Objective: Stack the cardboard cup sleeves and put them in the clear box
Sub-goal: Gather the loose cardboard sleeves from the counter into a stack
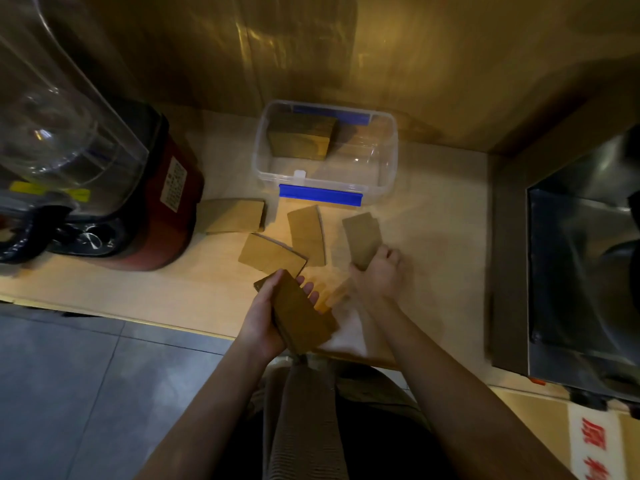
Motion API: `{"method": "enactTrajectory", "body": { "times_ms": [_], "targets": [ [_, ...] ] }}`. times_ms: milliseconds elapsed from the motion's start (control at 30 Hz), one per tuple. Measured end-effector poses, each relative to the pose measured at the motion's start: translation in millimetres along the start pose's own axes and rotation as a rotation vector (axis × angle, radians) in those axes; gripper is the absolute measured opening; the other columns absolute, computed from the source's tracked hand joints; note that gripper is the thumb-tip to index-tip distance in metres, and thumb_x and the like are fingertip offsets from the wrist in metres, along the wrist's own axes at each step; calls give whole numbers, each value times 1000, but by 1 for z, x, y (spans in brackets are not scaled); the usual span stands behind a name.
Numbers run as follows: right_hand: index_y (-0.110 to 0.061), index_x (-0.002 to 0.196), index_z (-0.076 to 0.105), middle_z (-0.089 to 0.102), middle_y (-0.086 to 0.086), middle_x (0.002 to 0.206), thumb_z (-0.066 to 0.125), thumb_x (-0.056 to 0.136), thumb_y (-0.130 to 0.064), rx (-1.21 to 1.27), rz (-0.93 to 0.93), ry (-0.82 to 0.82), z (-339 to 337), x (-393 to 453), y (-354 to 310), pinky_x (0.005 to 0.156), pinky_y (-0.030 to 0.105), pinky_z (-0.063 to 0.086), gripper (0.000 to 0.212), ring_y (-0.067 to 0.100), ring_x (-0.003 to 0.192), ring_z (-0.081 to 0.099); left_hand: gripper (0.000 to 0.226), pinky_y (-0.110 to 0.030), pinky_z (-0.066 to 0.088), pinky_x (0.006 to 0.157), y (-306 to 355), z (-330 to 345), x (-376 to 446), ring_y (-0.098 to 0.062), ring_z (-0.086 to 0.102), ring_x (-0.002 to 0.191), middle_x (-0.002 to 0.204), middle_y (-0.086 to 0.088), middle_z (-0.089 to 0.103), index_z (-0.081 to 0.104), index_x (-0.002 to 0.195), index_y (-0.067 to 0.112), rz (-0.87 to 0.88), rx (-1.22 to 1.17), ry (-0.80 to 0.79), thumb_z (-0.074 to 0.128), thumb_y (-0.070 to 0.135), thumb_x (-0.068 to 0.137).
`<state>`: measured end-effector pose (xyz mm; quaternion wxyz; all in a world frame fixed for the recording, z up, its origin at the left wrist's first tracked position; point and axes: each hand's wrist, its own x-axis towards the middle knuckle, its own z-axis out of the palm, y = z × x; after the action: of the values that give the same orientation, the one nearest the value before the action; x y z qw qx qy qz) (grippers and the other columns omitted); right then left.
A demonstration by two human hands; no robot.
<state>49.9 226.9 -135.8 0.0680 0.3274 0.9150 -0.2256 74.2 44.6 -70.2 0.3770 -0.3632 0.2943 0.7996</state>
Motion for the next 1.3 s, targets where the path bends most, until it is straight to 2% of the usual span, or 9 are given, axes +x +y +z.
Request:
{"method": "enactTrajectory", "body": {
  "times_ms": [300, 467, 533, 633, 800, 900, 1033, 1200, 1300],
  "targets": [
    [-5, 111, 49, 57, 18, 117, 80, 56, -38, 219, 195, -163, -20, 3, 1, 83, 39, 50, 71, 33, 107, 54, 45, -40, 50, 78, -2, -6, -2, -20, 67, 80, 81, -5, 73, 65, 102, 14, -17, 3, -9, 64, 44, 68],
    [-12, 101, 57, 62, 3, 94, 81, 60, -26, 590, 191, -319, -46, -21, -9, 68, 24, 47, 50, 17, 84, 58, 58, -41, 49, 84, -2, -10, -6, -19, 67, 81, 87, -4, 72, 64, 105, 15, 11, -52, -63, 70, 48, 57],
    [-15, 94, 56, 60, -3, 87, 79, 63, -14, 784, 162, -414, -56, -37, -20, 57, 10, 47, 38, 12, 79, 58, 63, -40, 49, 86, -2, -12, -8, -19, 66, 83, 91, -4, 71, 63, 108, 16, 33, -75, -105, 72, 51, 57],
    [-19, 98, 56, 60, -2, 94, 79, 63, -11, 932, 27, -546, -68, -68, -34, 51, 5, 44, 42, 6, 84, 57, 64, -39, 51, 84, -1, -17, -12, -19, 68, 86, 93, -5, 72, 64, 106, 17, 77, -75, -165, 71, 56, 55],
    [-30, 105, 52, 56, -1, 101, 70, 53, -44, 595, -192, -553, -62, -112, -53, 67, 26, 46, 57, 15, 87, 55, 75, -44, 49, 87, 2, -24, -18, -27, 64, 103, 108, -10, 71, 64, 112, 21, 189, 36, -255, 66, 68, 54],
    [-33, 109, 49, 48, -5, 103, 71, 54, -43, 421, -339, -520, -52, -125, -59, 71, 22, 41, 60, 11, 93, 49, 76, -39, 55, 83, 4, -24, -19, -21, 66, 101, 105, -6, 72, 63, 108, 17, 231, -49, -284, 75, 62, 47],
    [-27, 119, 43, 47, 1, 114, 72, 64, -40, 230, -527, -534, -45, -129, -62, 88, 34, 43, 63, 18, 106, 46, 75, -35, 55, 86, 8, -31, -21, -16, 67, 95, 97, -3, 73, 60, 105, 17, 247, -101, -217, 81, 54, 43],
    [-28, 126, 40, 44, 3, 122, 68, 68, -48, 135, -605, -685, -39, -127, -68, 90, 36, 45, 67, 19, 109, 45, 33, -30, 57, 69, 15, -44, -29, -12, 68, 74, 82, 1, 67, 65, 95, 19, 253, -121, -107, 68, 34, 65],
    [-29, 109, 55, 50, -3, 110, 65, 71, -49, 302, -523, -792, -37, -120, -70, 80, 33, 47, 45, 15, 95, 52, 25, -31, 57, 67, 18, -50, -33, -12, 66, 67, 71, 3, 66, 64, 91, 19, 239, -124, -111, 65, 26, 67]
  ]
}}
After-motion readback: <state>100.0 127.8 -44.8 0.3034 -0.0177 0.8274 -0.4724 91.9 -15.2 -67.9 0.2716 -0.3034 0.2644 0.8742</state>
